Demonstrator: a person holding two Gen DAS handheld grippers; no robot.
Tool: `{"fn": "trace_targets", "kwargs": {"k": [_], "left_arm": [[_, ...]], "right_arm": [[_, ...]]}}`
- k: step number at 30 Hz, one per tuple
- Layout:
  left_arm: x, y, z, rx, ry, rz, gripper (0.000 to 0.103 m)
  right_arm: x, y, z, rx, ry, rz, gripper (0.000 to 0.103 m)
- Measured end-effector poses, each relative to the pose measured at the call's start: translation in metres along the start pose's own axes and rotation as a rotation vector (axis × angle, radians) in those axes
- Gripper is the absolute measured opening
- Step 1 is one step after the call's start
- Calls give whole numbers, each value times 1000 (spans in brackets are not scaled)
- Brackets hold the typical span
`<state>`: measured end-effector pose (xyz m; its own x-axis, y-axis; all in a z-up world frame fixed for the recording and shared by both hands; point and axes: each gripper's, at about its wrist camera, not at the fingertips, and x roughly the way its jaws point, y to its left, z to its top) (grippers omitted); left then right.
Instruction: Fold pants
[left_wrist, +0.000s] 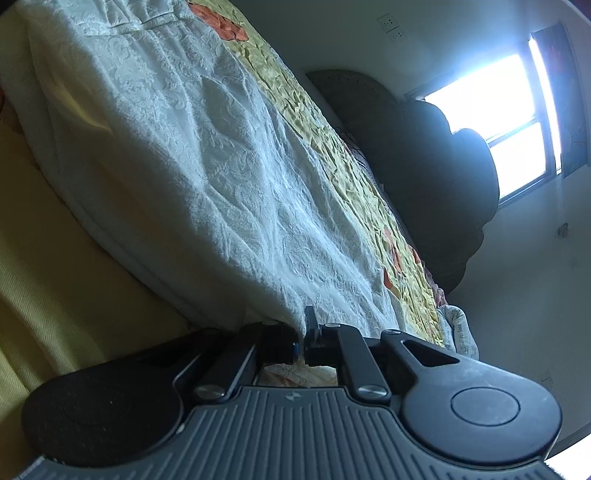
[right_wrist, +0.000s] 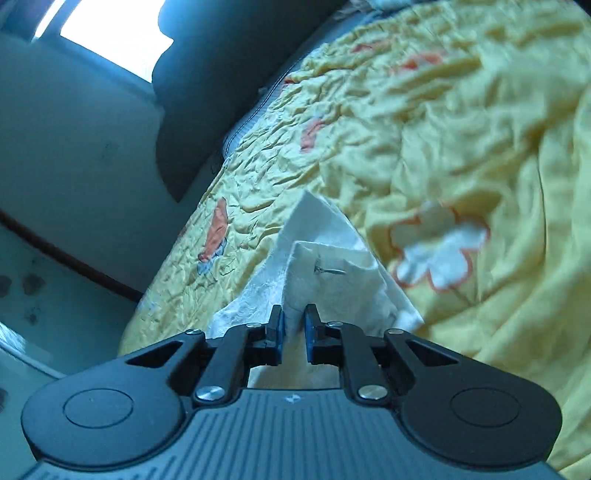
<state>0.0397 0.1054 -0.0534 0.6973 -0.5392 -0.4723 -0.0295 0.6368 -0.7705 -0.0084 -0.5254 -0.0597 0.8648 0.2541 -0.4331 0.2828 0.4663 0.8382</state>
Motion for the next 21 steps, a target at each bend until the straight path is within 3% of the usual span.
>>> {"fn": "trace_targets", "kwargs": {"k": [3, 6, 10, 12, 14, 16, 17, 21], "left_arm": [[1, 1, 1, 1, 1, 0, 12], [2, 1, 1, -1, 2, -3, 12], [3, 2, 1, 2, 1, -2, 12], [3, 1, 1, 2, 1, -2, 12], [3, 2, 1, 2, 1, -2, 12], [3, 1, 1, 0, 1, -1, 12], [4, 1, 1, 1, 1, 1, 12], [4, 2, 0, 0, 4, -1, 12]], "right_arm": [[1, -11, -1, 92, -40, 79, 20], [1, -10, -2, 83, -36, 70, 28], [-5, -13, -7, 75, -43, 54, 51], [-7, -17, -9, 83, -53, 57, 52], [-6, -20, -8, 86, -59, 25, 48], [1, -18, -6, 73, -26, -34, 5], [1, -13, -5, 53, -31, -55, 5], [-18, 10, -6, -56, -114, 11, 5]]}}
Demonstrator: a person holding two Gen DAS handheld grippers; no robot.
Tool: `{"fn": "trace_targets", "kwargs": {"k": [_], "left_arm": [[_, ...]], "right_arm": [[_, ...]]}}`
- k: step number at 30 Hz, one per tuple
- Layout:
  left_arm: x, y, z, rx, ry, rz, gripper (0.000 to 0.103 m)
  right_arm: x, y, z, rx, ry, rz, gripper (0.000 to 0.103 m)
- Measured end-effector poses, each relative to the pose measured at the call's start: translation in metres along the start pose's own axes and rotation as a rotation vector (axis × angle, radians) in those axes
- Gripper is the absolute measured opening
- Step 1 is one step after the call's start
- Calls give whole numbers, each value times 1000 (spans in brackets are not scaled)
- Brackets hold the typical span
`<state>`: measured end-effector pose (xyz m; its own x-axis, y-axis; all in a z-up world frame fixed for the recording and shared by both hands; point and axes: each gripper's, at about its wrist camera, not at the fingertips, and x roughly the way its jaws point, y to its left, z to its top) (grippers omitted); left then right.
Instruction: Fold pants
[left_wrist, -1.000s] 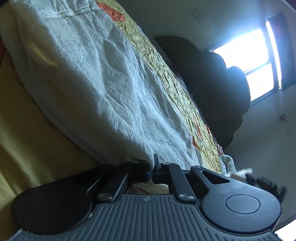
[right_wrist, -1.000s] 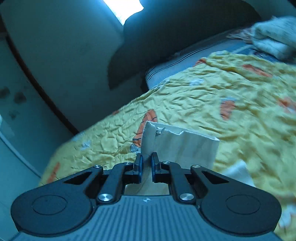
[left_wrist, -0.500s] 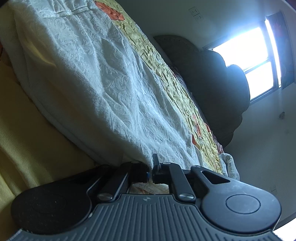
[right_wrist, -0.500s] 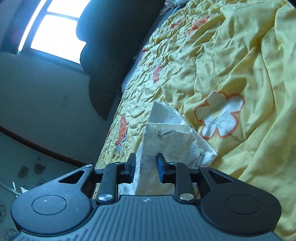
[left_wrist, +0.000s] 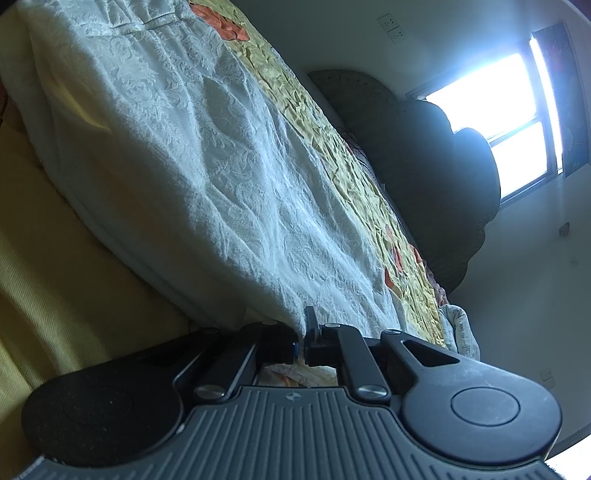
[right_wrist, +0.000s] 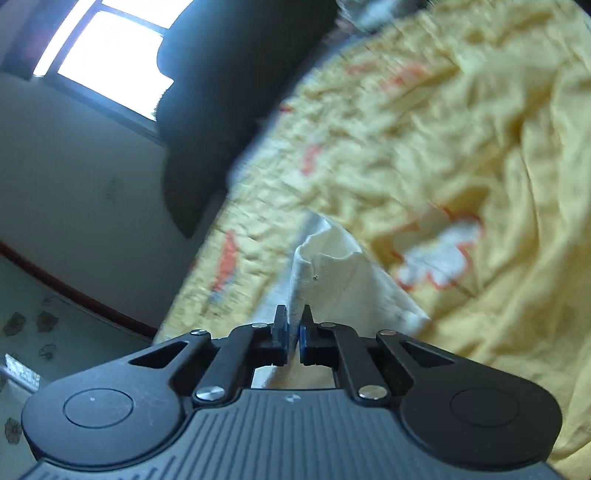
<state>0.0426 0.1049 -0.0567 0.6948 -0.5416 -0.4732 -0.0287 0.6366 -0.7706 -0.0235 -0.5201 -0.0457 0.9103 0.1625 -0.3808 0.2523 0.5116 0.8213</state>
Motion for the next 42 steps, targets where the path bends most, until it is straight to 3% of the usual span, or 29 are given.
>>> {"fn": "trace_targets", "kwargs": {"k": [3, 7, 8, 10, 11, 15, 19, 22, 23, 24, 25, 26, 27, 30, 34, 37, 42], "left_arm": [[1, 1, 1, -2, 2, -3, 12], [2, 2, 2, -3, 7, -8, 12], [2, 2, 2, -4, 8, -8, 12], [2, 2, 2, -3, 7, -7, 12], [2, 2, 2, -3, 7, -8, 12], [2, 2, 2, -3, 7, -8, 12], [1, 0, 2, -4, 14, 10, 12], [-17, -12, -4, -10, -3, 36, 24], [-25, -17, -7, -8, -18, 45, 34], [-34, -20, -10, -8, -36, 46, 40], [-42, -22, -13, -14, -52, 43, 52], [-50, -22, -15, -31, -70, 50, 63], [-57, -20, -18, -54, -89, 63, 66], [-71, -11, -18, -124, -127, 89, 69], [-78, 5, -13, -230, -169, 101, 70], [-78, 3, -13, -219, -192, 115, 70], [-76, 2, -6, -265, -223, 128, 71]], "right_arm": [[21, -35, -2, 76, 124, -116, 6], [1, -35, -6, 120, 10, 6, 16], [-5, -33, -5, 115, -6, 25, 23], [-16, -26, -5, 78, -6, -21, 81], [-24, -24, -5, 55, -15, -41, 85], [-30, -33, -9, 119, 71, -1, 85], [-10, -35, -13, 109, 118, -71, 84], [3, -25, -13, 98, 107, -79, 85], [7, -22, -12, 86, 102, -87, 84], [10, -19, -12, 76, 88, -99, 79], [16, -18, -11, 76, 81, -117, 41], [21, -20, -10, 87, 86, -134, 21], [24, -25, -10, 115, 77, -124, 11], [16, -15, -11, 90, 25, -115, 9], [-10, 0, -3, 79, -50, -25, 9], [-1, -25, -4, 119, 26, -106, 9], [-1, -37, -13, 148, 14, -85, 9]]}}
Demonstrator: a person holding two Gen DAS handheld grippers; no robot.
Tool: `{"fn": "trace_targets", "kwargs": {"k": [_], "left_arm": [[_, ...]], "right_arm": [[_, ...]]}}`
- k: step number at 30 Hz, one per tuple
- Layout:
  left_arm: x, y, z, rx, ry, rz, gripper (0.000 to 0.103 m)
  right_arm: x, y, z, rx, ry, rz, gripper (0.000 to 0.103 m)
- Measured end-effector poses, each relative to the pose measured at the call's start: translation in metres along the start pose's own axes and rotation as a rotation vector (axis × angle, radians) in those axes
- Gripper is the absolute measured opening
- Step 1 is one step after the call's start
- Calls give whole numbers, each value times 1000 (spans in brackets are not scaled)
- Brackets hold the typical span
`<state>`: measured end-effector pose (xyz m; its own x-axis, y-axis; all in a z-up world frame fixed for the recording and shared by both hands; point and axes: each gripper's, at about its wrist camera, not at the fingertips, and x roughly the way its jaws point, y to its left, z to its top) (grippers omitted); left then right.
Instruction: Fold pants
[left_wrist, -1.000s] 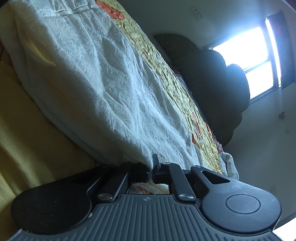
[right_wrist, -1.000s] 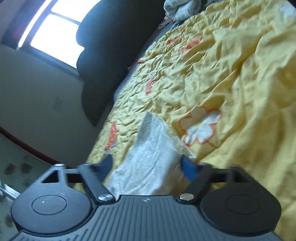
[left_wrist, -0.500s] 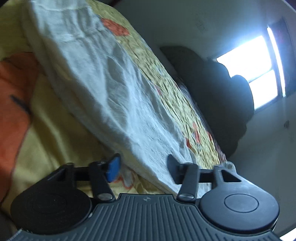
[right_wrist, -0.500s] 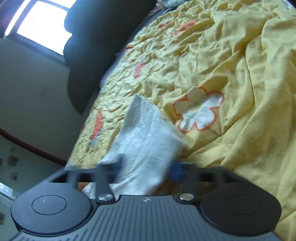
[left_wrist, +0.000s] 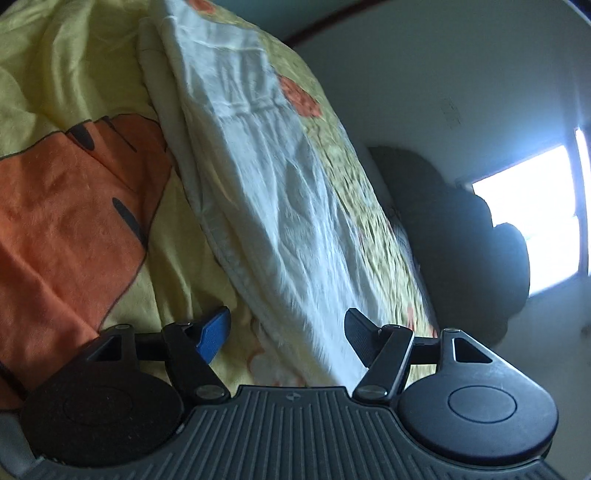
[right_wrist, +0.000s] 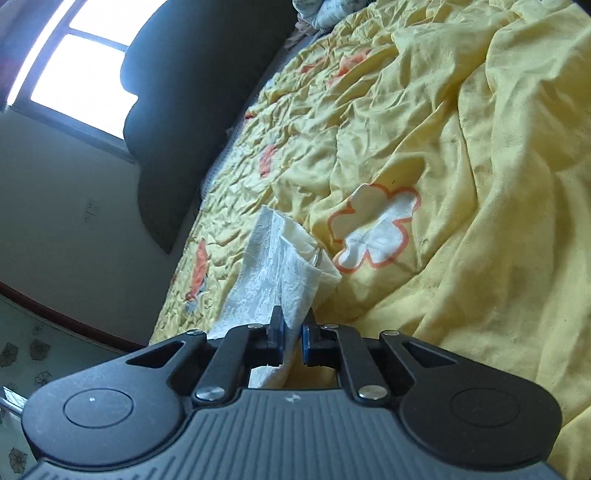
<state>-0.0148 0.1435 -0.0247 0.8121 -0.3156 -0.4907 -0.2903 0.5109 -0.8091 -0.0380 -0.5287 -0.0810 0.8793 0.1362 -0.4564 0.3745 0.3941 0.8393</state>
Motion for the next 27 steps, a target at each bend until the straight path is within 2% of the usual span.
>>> {"fn": "trace_targets", "kwargs": {"k": [3, 6, 7, 8, 9, 11, 13, 15, 17, 19, 21, 24, 25, 27], "left_arm": [[1, 3, 16, -76, -45, 22, 71], [2, 6, 31, -63, -101, 59, 63], [4, 9, 36, -53, -124, 66, 52], [5, 13, 42, -45, -151, 97, 29], [6, 17, 47, -48, -167, 132, 14], [5, 21, 56, -60, -159, 136, 14], [-7, 3, 51, 48, -192, 157, 13], [-26, -13, 46, 124, -234, 133, 13], [-37, -15, 42, 135, -221, 131, 13], [-33, -3, 38, 141, -179, 175, 13], [-24, 13, 37, 104, -133, 206, 13], [-31, 18, 42, 106, -151, 154, 13], [-38, 19, 47, 99, -185, 161, 28], [-53, 25, 62, 53, -288, 191, 37]], "right_arm": [[5, -3, 3, 7, 24, -12, 9], [6, -5, 1, 8, 28, -19, 9], [7, -7, 1, 12, 30, -22, 9], [7, -10, 1, 21, 32, -21, 9], [7, -11, 1, 28, 31, -16, 9], [3, -4, 2, 12, 23, -12, 9], [-8, 9, 6, -16, 0, 6, 9], [-21, 17, 10, -30, -24, 34, 9], [-27, 15, 14, -39, -24, 23, 9], [-17, -3, 14, -6, 29, -17, 9], [-7, -18, 10, 17, 55, -54, 9], [-7, -26, 4, 37, 39, -29, 9], [-8, -27, 3, 33, 40, -26, 9], [-9, -30, 4, 45, 48, -16, 9]]}}
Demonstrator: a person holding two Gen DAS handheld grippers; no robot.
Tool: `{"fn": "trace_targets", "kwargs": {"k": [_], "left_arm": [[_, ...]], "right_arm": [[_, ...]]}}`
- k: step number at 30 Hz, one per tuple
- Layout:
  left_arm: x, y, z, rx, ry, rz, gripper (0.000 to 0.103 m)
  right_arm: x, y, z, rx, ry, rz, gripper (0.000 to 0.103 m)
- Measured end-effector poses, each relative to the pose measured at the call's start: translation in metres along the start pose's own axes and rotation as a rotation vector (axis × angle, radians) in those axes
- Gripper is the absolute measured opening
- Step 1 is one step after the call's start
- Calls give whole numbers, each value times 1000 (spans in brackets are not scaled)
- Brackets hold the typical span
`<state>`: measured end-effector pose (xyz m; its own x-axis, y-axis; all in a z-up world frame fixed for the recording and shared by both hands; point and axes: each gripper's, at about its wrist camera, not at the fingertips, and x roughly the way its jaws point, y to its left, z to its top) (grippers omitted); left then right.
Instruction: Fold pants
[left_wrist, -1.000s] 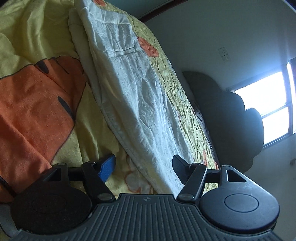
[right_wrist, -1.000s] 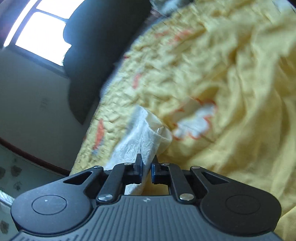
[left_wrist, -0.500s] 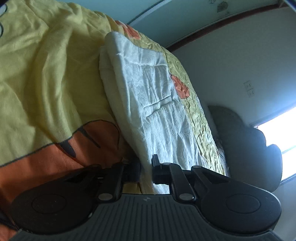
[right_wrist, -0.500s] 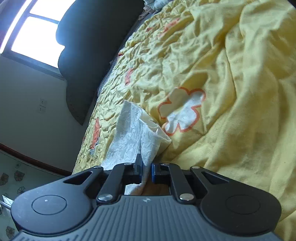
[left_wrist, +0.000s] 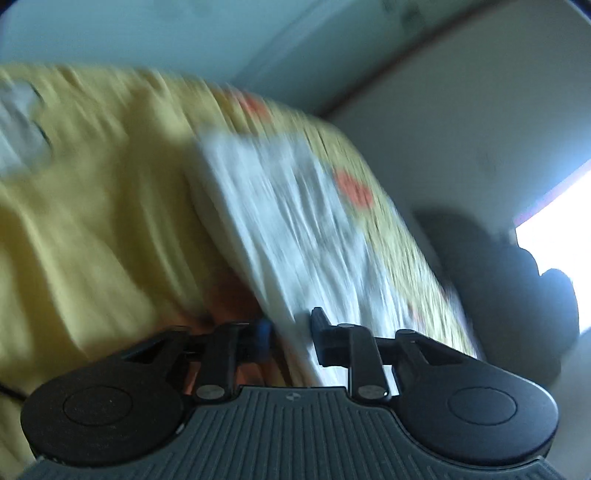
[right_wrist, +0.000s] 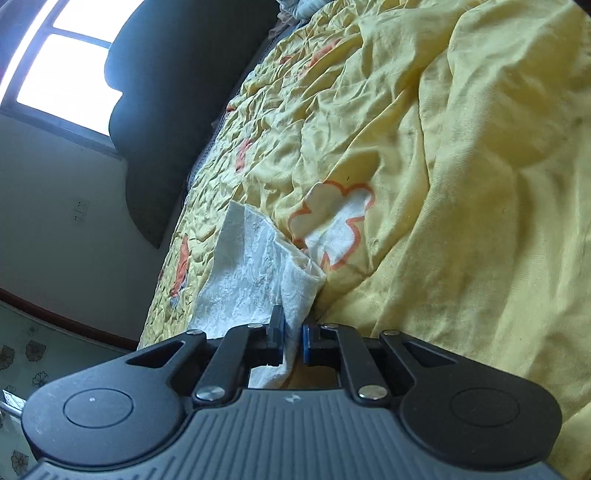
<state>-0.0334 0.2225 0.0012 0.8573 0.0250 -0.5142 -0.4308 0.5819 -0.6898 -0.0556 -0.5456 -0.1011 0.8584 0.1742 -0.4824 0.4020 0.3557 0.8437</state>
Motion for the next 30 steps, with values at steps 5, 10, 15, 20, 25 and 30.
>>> {"fn": "trace_targets", "kwargs": {"k": [5, 10, 15, 20, 25, 30], "left_arm": [[14, 30, 45, -131, -46, 42, 39], [18, 23, 50, 64, -31, 53, 16], [-14, 5, 70, 223, -47, -7, 16], [-9, 26, 64, 199, 9, 78, 16], [-2, 26, 43, 299, -19, 133, 15], [-1, 8, 41, 470, -18, 164, 35]], "right_arm": [[-3, -4, 0, 7, 1, 9, 9], [-8, 9, -1, -17, -11, -18, 9], [-38, 38, -5, -75, -42, 54, 9], [-30, 6, -16, -15, 18, -4, 9], [-18, -2, -19, -14, 7, 10, 9], [-17, -6, -17, 13, 17, 36, 10]]}}
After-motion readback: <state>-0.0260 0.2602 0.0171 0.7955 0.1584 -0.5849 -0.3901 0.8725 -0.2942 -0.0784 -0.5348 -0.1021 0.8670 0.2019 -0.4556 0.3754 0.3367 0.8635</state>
